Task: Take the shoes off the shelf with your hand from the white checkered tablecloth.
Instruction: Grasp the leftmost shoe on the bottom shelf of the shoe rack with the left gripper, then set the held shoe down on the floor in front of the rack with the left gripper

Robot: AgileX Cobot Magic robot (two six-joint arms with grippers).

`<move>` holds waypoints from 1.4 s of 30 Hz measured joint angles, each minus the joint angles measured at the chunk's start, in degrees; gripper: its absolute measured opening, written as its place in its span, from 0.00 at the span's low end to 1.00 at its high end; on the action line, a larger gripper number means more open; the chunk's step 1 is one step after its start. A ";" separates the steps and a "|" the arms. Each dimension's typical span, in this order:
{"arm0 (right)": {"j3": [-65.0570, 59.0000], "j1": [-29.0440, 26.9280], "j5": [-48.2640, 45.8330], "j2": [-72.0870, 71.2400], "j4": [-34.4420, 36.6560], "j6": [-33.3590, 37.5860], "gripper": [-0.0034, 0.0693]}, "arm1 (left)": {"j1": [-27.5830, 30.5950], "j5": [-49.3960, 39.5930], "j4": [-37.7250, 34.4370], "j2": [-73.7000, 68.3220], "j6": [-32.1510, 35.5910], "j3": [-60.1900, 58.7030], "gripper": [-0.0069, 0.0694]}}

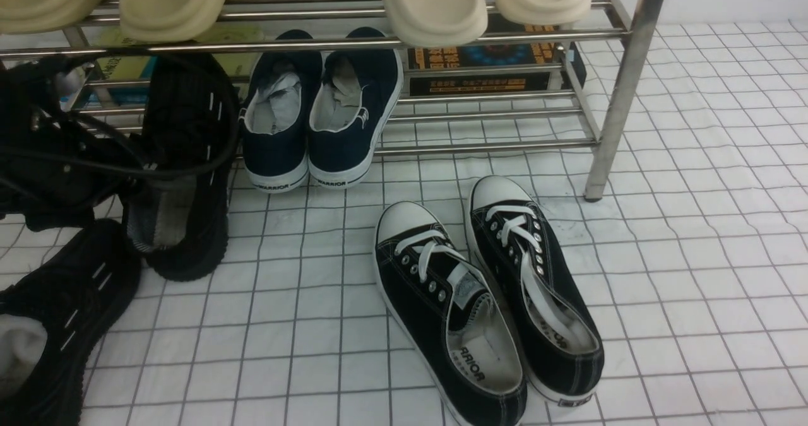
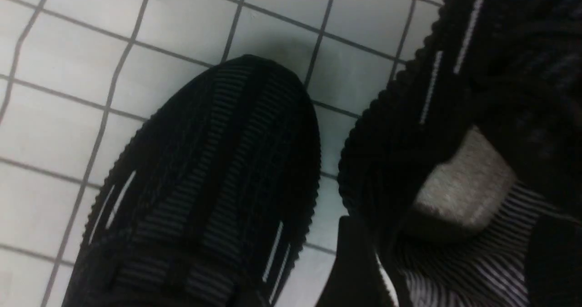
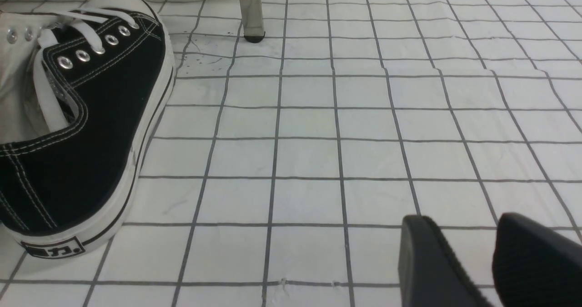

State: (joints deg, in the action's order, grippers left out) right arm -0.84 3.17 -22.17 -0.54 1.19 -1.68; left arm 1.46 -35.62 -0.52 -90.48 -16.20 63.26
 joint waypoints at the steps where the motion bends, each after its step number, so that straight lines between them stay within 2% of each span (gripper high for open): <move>1: 0.00 0.00 0.00 0.00 0.00 0.00 0.38 | -0.06 0.57 0.22 -0.97 0.00 0.00 0.74; 5: 0.00 0.00 0.00 0.00 0.00 0.00 0.38 | -0.06 3.88 -0.61 -4.76 0.25 0.00 0.72; 8: 0.00 0.00 0.00 0.00 0.00 0.05 0.38 | -0.06 6.22 -1.74 -6.01 0.39 0.00 0.63; 10: 0.00 0.00 0.00 0.00 0.00 0.05 0.38 | -0.10 7.23 -2.45 -6.54 0.51 0.00 0.42; 12: 0.00 0.00 0.00 0.00 0.00 0.05 0.38 | -0.10 6.93 -2.95 -6.59 0.51 0.00 0.25; 13: 0.00 0.00 0.00 0.00 0.00 0.05 0.38 | -0.10 6.65 -3.31 -6.59 0.51 0.00 0.18; 14: 0.00 0.00 0.00 0.00 0.00 0.05 0.38 | -0.10 6.58 -3.40 -6.59 0.51 0.00 0.18; 15: 0.00 0.00 0.00 0.00 0.00 0.05 0.38 | -0.10 5.45 -4.22 -6.28 0.51 0.07 0.13; 24: 0.00 0.00 0.00 0.00 0.00 0.05 0.38 | -0.17 -10.79 -5.68 1.77 0.58 0.56 0.11; 26: 0.00 0.00 0.00 0.00 0.00 0.05 0.38 | -0.17 -17.01 -5.63 4.00 1.06 0.67 0.11; 31: 0.00 0.00 0.00 0.00 0.00 0.05 0.38 | -0.17 -26.31 -6.16 4.62 6.29 0.67 0.11; 36: 0.00 0.00 0.00 0.00 0.00 0.05 0.38 | -0.17 -29.08 -9.48 4.62 13.44 0.67 0.12; 42: 0.00 0.00 0.00 0.00 0.00 0.05 0.38 | -0.17 -29.53 -12.17 4.62 16.55 0.67 0.12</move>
State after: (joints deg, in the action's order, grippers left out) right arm -0.84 3.17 -22.17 -0.54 1.19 -1.64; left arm 1.29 -65.15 -12.69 -85.86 0.35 63.93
